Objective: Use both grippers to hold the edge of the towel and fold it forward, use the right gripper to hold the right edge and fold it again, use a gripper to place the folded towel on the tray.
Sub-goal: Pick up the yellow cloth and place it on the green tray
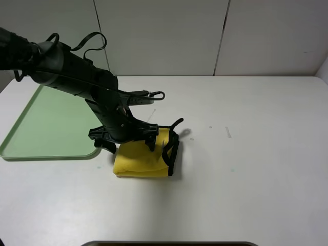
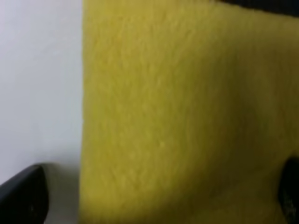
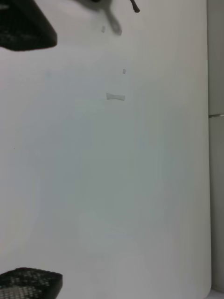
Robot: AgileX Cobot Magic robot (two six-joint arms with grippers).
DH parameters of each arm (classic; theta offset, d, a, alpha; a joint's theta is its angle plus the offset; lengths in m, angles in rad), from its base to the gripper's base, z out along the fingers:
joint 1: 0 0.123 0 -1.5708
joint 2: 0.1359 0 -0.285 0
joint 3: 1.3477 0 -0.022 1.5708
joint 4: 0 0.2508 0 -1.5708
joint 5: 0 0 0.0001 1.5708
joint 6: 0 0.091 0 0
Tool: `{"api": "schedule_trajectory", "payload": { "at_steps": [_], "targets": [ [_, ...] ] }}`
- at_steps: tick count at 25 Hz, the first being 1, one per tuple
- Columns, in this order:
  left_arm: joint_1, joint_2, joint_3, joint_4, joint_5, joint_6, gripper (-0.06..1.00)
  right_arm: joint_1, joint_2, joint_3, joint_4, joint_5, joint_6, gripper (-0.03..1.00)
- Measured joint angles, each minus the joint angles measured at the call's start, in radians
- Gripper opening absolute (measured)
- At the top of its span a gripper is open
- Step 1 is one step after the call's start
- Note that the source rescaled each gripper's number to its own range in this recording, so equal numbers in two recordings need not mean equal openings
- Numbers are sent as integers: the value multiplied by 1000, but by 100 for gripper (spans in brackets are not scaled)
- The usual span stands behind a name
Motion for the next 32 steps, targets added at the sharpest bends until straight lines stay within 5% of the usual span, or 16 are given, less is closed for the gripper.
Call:
{"api": "schedule_trajectory", "payload": {
  "at_steps": [10,17,25,29,32],
  "targets": [
    [-2,14,-4,-9,-86,14,97,0,0,0,1,0,0,100],
    [-4,22,-6,-10,-95,14,65,0,0,0,1,0,0,100],
    [-4,25,-6,-23,-72,13,42,0,0,0,1,0,0,100],
    [-4,25,-7,-28,-47,11,17,0,0,0,1,0,0,100],
    [-4,22,-12,-14,-17,11,16,0,0,0,1,0,0,100]
  ]
}}
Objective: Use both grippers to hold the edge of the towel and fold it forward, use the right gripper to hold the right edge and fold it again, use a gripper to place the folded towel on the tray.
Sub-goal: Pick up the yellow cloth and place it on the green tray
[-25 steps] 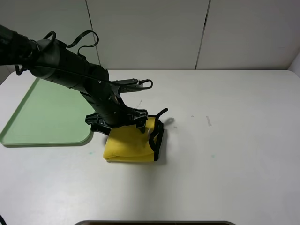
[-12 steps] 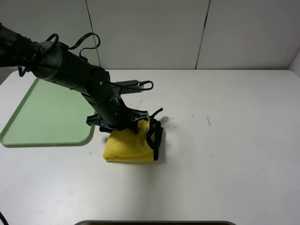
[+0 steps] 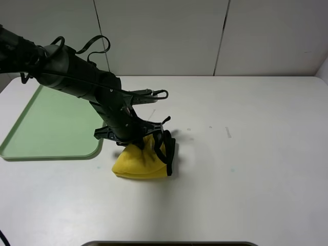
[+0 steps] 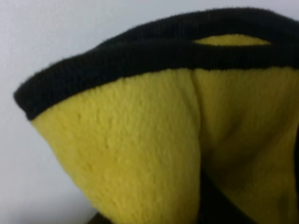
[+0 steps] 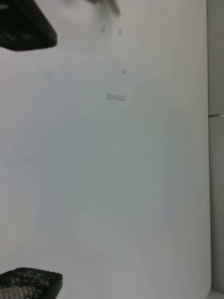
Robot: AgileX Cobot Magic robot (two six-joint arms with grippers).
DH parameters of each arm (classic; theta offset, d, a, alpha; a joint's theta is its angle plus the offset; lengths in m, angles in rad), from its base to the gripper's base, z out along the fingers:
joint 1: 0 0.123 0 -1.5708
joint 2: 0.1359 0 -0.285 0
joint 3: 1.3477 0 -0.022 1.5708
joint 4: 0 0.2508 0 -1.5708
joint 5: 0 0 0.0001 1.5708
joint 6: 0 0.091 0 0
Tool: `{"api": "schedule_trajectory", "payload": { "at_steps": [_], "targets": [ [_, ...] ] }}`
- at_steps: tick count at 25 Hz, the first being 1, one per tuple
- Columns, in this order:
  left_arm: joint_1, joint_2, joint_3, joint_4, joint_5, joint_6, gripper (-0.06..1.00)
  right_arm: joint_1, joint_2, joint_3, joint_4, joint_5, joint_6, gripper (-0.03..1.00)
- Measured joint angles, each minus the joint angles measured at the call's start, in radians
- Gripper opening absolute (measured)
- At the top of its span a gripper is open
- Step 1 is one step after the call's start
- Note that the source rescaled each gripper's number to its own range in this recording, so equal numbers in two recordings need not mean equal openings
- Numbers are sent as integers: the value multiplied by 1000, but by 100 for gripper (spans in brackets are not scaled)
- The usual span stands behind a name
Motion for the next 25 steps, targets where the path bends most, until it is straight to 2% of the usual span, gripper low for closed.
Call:
{"api": "schedule_trajectory", "payload": {
  "at_steps": [4,6,9,20,25],
  "targets": [
    [9,0,-52,67,145,0,16,0,0,0,0,0,0,100],
    [30,-1,-86,92,244,5,16,0,0,0,0,0,0,100],
    [75,-17,-129,119,340,43,16,0,0,0,0,0,0,100],
    [306,-80,-139,156,373,205,16,0,0,0,0,0,0,100],
    [390,-80,-139,213,339,225,16,0,0,0,0,0,0,100]
  ]
}}
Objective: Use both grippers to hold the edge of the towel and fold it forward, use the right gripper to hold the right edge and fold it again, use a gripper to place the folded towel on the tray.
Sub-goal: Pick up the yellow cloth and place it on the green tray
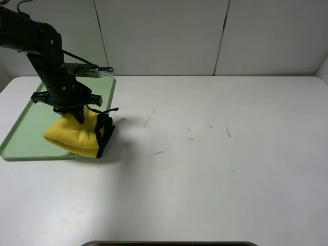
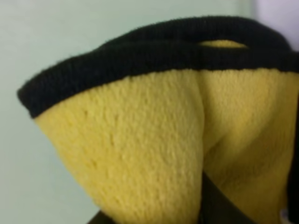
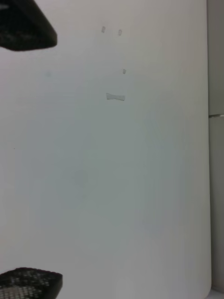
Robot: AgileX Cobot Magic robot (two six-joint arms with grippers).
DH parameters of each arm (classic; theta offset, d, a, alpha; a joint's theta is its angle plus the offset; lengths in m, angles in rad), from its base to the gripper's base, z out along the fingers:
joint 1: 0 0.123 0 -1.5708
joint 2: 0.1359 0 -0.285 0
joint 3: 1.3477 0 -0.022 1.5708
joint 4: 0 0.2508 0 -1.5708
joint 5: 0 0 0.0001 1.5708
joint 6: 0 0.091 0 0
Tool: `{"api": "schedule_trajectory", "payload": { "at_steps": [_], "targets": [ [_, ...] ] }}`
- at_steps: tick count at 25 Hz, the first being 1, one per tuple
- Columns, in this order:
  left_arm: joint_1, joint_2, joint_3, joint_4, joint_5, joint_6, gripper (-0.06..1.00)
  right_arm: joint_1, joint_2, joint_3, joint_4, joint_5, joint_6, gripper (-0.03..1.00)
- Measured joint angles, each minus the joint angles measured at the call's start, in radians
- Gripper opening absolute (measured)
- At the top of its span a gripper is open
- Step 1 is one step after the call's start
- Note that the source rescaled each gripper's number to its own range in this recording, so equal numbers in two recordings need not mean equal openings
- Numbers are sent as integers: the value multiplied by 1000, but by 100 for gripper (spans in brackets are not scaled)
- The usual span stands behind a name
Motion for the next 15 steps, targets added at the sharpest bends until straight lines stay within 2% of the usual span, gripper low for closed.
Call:
{"api": "schedule_trajectory", "payload": {
  "at_steps": [4,9,15],
  "targets": [
    [66,0,0,49,-89,3,16,0,0,0,0,0,0,100],
    [141,23,0,64,-215,11,16,0,0,0,0,0,0,100],
    [170,64,0,67,-300,16,16,0,0,0,0,0,0,100]
  ]
}}
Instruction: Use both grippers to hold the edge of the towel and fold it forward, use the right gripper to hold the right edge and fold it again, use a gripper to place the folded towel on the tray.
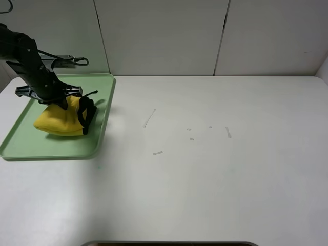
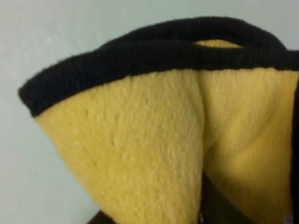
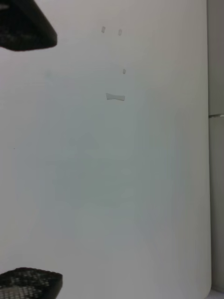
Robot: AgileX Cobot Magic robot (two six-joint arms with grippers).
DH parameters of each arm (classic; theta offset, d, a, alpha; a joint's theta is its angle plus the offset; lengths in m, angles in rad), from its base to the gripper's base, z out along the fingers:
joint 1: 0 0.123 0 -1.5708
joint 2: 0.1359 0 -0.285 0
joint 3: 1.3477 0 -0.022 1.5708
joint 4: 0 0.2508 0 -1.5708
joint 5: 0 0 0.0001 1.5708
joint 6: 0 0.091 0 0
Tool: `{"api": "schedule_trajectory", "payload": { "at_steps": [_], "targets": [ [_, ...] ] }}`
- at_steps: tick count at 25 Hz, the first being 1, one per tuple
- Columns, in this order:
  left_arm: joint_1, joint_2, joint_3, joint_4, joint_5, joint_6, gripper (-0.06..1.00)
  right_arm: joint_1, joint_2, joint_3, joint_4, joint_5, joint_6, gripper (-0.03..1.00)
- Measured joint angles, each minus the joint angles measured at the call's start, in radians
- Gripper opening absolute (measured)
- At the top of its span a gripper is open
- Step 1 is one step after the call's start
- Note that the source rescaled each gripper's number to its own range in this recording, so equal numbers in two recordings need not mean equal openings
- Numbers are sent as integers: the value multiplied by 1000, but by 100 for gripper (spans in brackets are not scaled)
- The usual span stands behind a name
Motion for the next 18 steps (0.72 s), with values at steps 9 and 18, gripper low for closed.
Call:
{"api": "schedule_trajectory", "payload": {
  "at_steps": [9,18],
  "targets": [
    [2,1,0,-4,7,10,94,0,0,0,0,0,0,100],
    [2,-92,-26,-6,199,29,100,0,0,0,0,0,0,100]
  ]
}}
